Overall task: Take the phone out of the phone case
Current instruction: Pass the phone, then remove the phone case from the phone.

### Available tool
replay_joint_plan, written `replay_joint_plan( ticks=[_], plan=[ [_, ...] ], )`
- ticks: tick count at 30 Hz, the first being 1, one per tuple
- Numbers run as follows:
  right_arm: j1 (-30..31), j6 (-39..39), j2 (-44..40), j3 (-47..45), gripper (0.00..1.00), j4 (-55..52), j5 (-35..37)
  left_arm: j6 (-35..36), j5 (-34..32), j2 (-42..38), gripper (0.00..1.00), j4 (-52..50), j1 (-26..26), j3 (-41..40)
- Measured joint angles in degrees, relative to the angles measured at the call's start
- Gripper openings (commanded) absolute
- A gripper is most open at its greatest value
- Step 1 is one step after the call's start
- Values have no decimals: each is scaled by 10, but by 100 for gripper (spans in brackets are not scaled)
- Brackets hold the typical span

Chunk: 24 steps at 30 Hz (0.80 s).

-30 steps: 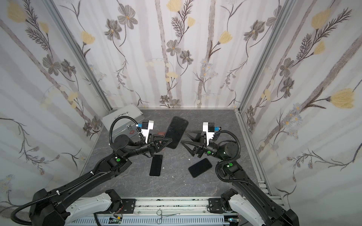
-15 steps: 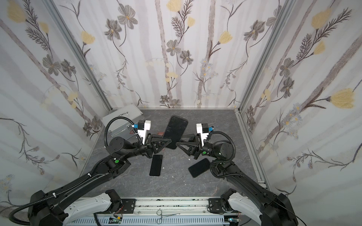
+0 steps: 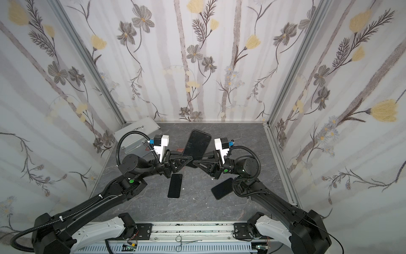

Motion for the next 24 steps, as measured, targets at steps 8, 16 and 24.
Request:
replay_joint_plan(
  ticks=[8, 16, 24],
  plan=[
    [2, 3, 0, 12, 10, -16, -1, 7, 8, 7, 0, 25, 1, 0],
    [2, -26, -26, 17, 0, -78, 3, 9, 17, 11, 0, 33, 1, 0],
    [2, -65, -48, 31, 0, -150, 4, 6, 17, 11, 40, 35, -1, -2]
  ],
)
